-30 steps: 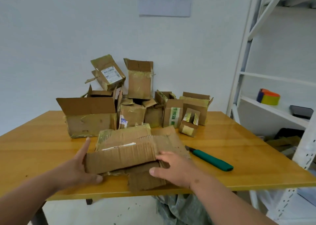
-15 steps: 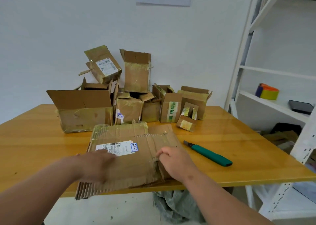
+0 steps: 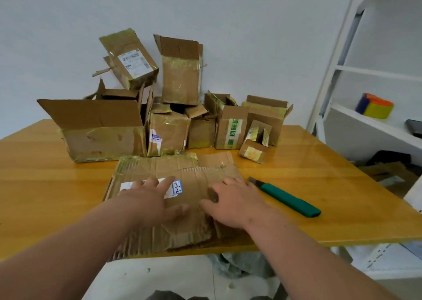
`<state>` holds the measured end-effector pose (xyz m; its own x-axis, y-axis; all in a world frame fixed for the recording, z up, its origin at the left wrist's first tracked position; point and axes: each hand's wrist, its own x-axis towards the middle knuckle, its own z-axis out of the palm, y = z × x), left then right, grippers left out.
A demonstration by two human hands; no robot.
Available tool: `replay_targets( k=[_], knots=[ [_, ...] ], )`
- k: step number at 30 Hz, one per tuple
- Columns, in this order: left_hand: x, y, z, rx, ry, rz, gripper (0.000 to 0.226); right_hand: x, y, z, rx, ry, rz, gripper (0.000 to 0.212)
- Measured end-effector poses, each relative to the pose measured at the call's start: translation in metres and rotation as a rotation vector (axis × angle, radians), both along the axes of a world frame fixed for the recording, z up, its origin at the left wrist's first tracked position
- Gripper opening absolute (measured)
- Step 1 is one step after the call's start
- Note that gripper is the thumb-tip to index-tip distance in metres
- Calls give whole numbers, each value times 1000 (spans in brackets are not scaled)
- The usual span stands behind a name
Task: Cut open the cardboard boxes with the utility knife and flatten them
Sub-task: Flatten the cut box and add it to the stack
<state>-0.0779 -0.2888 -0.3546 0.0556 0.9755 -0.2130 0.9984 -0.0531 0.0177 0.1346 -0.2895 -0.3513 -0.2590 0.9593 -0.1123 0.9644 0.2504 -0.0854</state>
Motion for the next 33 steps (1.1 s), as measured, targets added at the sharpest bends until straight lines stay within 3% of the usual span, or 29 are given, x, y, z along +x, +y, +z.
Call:
replay_targets(
  k=[6,10,18,22,25,28,31,33],
  knots=[
    [2,9,-16,-158,63,-136,139,0,8,-20,-82,-39,21,78],
    [-2,19,-16,-94,-13,-110,139,-2,15,-21,-26,-9,36,80],
    [0,19,-14,-188,-19,-102,127,-2,20,-23,-69,80,-12,76],
    [-3,19,-17,-202,-32,-97,96,-3,14,-32,-51,49,-6,74],
    [-9,21,-16,-199,-115,-97,86,-1,23,-27,-115,148,-25,64],
    [-11,18,-16,-143,-224,-64,89,4,22,-24,-93,322,-58,45],
    [-16,14,-13,-20,-302,5,71,7,13,-25,-45,322,-81,42],
    [-19,11,-10,31,-248,35,65,6,8,-24,-8,305,-145,44]
  ],
)
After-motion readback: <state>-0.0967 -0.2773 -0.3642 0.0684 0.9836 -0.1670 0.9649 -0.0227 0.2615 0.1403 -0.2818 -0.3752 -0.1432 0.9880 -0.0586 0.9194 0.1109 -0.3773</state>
